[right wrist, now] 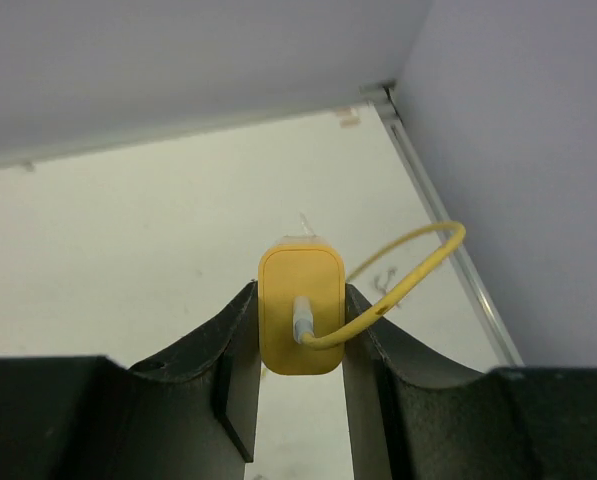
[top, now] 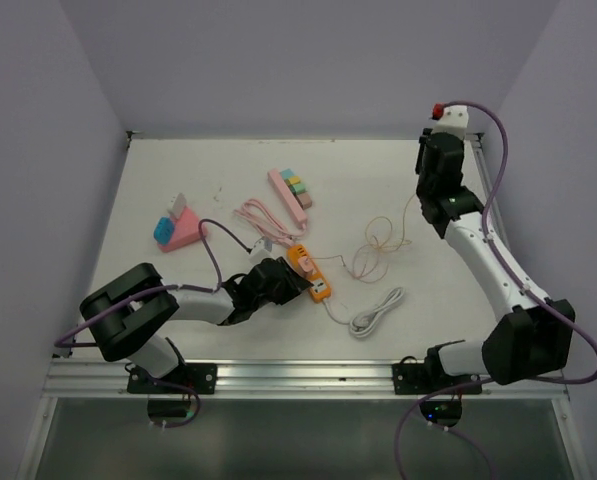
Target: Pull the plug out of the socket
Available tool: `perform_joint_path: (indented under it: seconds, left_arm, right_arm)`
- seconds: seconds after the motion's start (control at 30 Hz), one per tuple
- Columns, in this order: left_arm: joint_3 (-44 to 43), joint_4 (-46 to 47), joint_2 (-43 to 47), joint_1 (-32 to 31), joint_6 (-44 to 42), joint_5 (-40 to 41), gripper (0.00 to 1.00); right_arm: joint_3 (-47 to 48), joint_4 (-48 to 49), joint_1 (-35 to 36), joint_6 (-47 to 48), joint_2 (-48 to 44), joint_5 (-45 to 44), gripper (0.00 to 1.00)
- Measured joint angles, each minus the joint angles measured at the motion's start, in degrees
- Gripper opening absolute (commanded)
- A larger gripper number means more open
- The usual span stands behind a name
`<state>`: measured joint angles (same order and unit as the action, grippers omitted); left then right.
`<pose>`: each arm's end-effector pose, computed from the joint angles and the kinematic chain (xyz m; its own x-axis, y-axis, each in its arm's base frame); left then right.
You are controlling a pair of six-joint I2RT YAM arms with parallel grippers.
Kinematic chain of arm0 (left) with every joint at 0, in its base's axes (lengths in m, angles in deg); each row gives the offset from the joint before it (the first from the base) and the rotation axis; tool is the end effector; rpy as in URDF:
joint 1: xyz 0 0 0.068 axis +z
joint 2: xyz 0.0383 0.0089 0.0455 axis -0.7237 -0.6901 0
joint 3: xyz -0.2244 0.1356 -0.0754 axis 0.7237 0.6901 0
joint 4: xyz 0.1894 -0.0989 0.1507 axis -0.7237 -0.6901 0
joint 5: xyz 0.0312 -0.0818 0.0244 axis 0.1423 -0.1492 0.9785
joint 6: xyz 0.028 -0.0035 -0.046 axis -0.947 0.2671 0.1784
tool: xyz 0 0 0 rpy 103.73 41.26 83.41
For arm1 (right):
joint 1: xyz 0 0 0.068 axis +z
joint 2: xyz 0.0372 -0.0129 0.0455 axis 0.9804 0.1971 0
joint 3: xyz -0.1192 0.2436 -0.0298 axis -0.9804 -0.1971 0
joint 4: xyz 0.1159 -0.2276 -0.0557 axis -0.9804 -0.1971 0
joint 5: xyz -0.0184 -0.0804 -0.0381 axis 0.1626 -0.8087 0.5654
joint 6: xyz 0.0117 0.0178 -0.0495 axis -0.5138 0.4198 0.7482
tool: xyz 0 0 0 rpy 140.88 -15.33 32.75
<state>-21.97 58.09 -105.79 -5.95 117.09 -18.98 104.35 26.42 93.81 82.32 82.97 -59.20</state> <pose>0.1730 -0.2128 0.1261 -0.7562 -0.5731 -0.3157 -0.1864 0.6512 -0.7357 0.3045 0.0618 0.3940 -0.1328 -0.0420 -0.9903 0.3218 0.9431 -0.0831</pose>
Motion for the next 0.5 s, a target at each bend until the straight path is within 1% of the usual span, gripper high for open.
perform_joint_path:
  seconds: [0.07,0.13,0.3,0.33,0.4,0.47,0.5]
  left_arm:
    - [0.00,0.00,0.00,0.00,-0.07,0.00,0.32]
    - [-0.02,0.04,0.00,0.00,-0.48,0.00,0.32]
    - [-0.02,0.09,0.07,0.00,-1.01,-0.02,0.32]
    - [-0.02,0.09,0.07,0.00,-1.09,-0.04,0.32]
    - [-0.02,0.09,0.11,0.00,-1.31,-0.04,0.32]
    - [-0.02,0.07,0.15,0.00,-1.36,-0.04,0.32]
    - [-0.02,0.07,0.15,0.00,-1.38,-0.04,0.32]
  right_arm:
    - [-4.61,-2.54,-3.32,-3.76,1.81,1.57,0.01]
    - [-6.73,-4.83,-6.47,-7.39,4.02,2.86,0.04]
    - [-5.53,-9.73,-12.68,-15.82,10.62,5.79,0.10]
    - [-5.05,-10.56,-13.57,-17.59,12.26,6.64,0.14]
    - [-4.87,-12.11,-15.47,-20.79,14.95,8.50,0.18]
    - [-4.87,-14.25,-17.03,-23.63,17.14,9.97,0.26]
    - [-4.90,-14.82,-17.59,-24.52,17.92,10.36,0.28]
